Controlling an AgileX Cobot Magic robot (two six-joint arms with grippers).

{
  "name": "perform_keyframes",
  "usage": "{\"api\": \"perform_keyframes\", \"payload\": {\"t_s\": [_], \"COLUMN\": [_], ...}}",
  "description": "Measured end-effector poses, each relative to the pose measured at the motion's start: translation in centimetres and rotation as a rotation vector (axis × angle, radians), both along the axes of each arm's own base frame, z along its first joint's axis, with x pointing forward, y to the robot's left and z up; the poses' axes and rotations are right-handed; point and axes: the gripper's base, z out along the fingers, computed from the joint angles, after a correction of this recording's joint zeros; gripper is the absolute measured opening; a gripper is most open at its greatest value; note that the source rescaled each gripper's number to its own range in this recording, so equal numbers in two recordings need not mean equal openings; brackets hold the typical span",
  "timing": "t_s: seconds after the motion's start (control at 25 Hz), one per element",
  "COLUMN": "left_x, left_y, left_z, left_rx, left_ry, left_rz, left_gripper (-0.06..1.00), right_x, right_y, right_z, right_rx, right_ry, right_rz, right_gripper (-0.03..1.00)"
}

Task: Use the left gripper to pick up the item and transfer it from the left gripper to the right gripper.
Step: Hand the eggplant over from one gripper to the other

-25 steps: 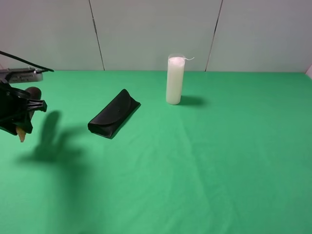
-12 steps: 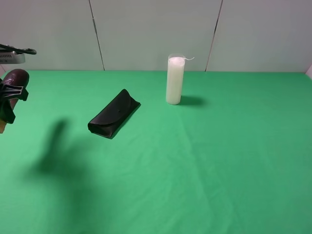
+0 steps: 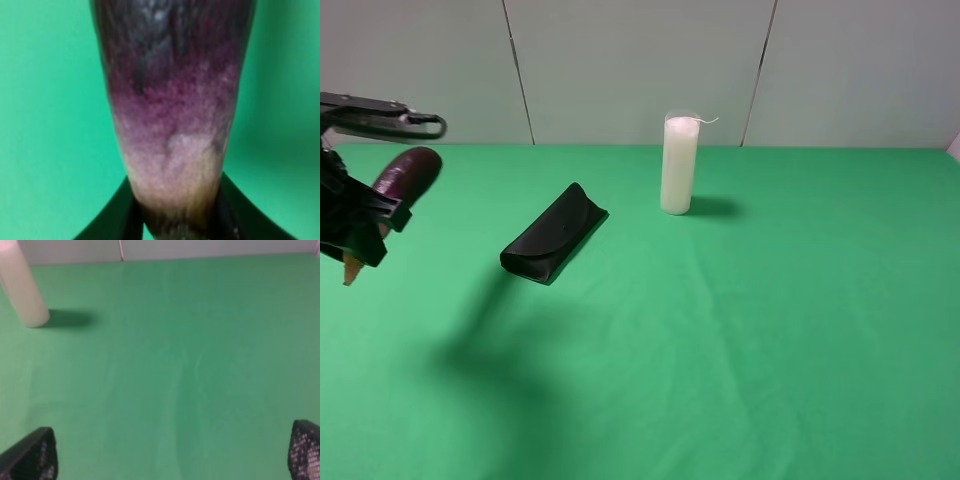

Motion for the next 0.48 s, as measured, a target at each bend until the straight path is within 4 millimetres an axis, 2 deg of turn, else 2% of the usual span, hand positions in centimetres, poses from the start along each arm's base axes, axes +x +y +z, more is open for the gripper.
{"api": "perform_keyframes", "payload": {"t_s": [0.28,0.48], "left_x": [-1.2,-2.1], "left_y": [-3.6,-5.3], "left_z": [0.0,0.0], "left_rx": [0.004,0.01], "left_ry": [0.002,0.003], "left_rz": [-0.182,-0.308], "left_gripper": [0.0,0.0], "right_x": [0.0,0.0], "right_y": [0.0,0.0], "right_z": [0.0,0.0], "right_rx": [0.0,0.0], "right_ry": [0.0,0.0], "right_rz": [0.0,0.0], "right_gripper": [1.0,1.0]}}
